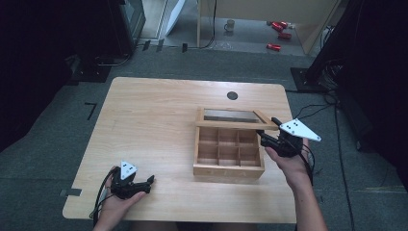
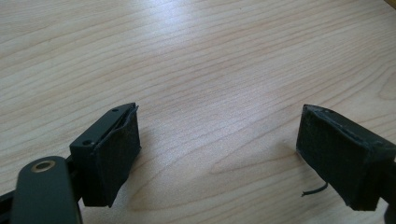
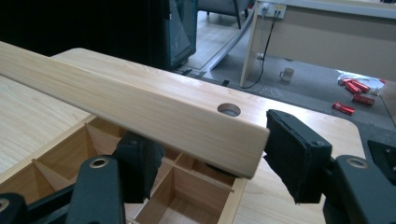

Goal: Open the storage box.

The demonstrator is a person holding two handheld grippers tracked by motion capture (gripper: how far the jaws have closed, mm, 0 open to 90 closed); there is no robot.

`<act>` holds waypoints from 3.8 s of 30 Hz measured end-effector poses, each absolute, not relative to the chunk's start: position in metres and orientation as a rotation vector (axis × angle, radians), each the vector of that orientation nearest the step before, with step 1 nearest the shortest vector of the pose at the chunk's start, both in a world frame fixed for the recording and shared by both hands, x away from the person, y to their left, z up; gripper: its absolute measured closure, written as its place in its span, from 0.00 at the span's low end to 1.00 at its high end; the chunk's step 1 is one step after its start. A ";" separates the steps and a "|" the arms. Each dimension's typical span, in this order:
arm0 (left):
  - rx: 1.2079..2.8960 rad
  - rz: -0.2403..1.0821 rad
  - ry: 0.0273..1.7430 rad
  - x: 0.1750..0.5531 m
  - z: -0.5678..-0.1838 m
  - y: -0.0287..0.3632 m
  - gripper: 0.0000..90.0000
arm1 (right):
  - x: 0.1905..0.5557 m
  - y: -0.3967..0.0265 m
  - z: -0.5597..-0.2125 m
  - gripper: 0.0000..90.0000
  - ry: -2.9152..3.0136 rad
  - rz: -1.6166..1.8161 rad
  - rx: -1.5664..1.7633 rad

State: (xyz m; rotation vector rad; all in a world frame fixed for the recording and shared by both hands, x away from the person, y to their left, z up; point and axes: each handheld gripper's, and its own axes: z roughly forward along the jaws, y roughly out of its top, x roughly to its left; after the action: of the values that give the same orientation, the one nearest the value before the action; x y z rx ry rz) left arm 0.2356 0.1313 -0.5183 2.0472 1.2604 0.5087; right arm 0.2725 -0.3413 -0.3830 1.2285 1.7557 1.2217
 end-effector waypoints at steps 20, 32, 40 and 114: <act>2.043 0.502 1.260 0.236 -0.518 0.132 0.16 | 0.294 -0.347 -0.379 0.49 1.743 1.232 1.190; 2.045 0.497 1.257 0.236 -0.518 0.133 0.16 | 0.317 -0.351 -0.376 0.51 1.756 1.232 1.190; 2.043 0.494 1.256 0.236 -0.518 0.133 0.16 | 0.333 -0.351 -0.381 0.51 1.763 1.221 1.195; 2.063 0.510 1.247 0.236 -0.518 0.131 0.16 | 0.442 -0.345 -0.372 0.75 1.566 1.117 1.557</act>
State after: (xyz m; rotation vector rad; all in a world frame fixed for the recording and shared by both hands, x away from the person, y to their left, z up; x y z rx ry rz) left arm 0.2356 0.1311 -0.5182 2.0625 1.2469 0.5104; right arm 0.4425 -0.3450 -0.3724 1.5568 1.5657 1.1175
